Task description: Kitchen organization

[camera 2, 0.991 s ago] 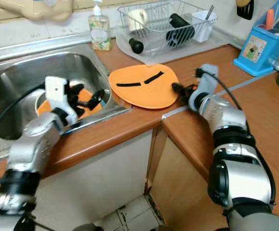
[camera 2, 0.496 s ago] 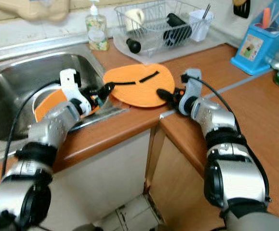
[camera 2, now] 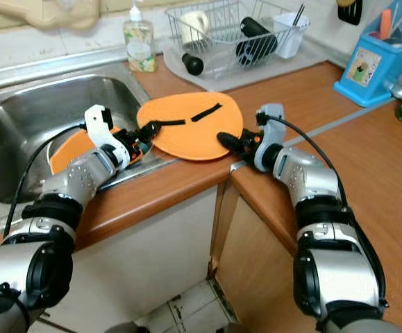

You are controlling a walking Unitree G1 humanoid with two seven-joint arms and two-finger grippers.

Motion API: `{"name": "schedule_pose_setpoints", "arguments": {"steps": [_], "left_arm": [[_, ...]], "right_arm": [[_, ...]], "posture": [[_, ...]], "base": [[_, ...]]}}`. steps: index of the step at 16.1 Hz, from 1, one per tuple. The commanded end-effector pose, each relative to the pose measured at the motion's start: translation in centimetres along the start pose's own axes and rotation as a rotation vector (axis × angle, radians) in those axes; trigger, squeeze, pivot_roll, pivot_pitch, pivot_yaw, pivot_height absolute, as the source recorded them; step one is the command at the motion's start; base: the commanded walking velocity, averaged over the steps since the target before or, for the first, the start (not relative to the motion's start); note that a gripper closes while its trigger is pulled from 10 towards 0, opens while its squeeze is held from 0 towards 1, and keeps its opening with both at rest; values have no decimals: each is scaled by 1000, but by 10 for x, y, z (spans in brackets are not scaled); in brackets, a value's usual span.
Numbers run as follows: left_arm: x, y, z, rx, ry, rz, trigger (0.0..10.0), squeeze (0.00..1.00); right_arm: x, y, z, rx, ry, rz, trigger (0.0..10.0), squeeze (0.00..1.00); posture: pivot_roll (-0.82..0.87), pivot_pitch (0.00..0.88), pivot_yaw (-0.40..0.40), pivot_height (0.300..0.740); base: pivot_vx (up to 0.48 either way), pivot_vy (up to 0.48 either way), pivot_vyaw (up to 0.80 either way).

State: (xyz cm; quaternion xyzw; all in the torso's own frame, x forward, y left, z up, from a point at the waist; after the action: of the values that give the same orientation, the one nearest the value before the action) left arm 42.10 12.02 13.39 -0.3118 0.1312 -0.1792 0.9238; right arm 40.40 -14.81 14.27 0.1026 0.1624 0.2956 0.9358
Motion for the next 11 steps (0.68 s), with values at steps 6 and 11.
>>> {"name": "schedule_pose_setpoints", "arguments": {"steps": [6, 11], "left_arm": [[-4, -14, -6, -101, 62, -158, 2980, 0], [-10, -22, 7, -186, 10, -261, 0, 0]], "right_arm": [[0, 29, 15, -34, -74, 89, 10000, 0], [-1, 29, 18, -25, -92, 58, 10000, 0]], "posture": [[-122, 0, 52, 740], [-116, 0, 49, 740]], "base": [[0, 0, 0], [0, 0, 0]]}}
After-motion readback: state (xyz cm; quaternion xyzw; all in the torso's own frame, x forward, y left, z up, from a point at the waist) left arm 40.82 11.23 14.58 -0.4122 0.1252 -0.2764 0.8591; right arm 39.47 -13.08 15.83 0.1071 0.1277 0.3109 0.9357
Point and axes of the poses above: a point about 5 cm out from each wrist's last joint towards the gripper, its own x axis pointing out of the wrist towards the gripper, its own z axis along the axis of the wrist's last joint, y = z × x, the point moved 4 cm from there along x, pointing out of the wrist towards the gripper, and after that the axes turned 1 degree about -x, right-handed, at the moved point
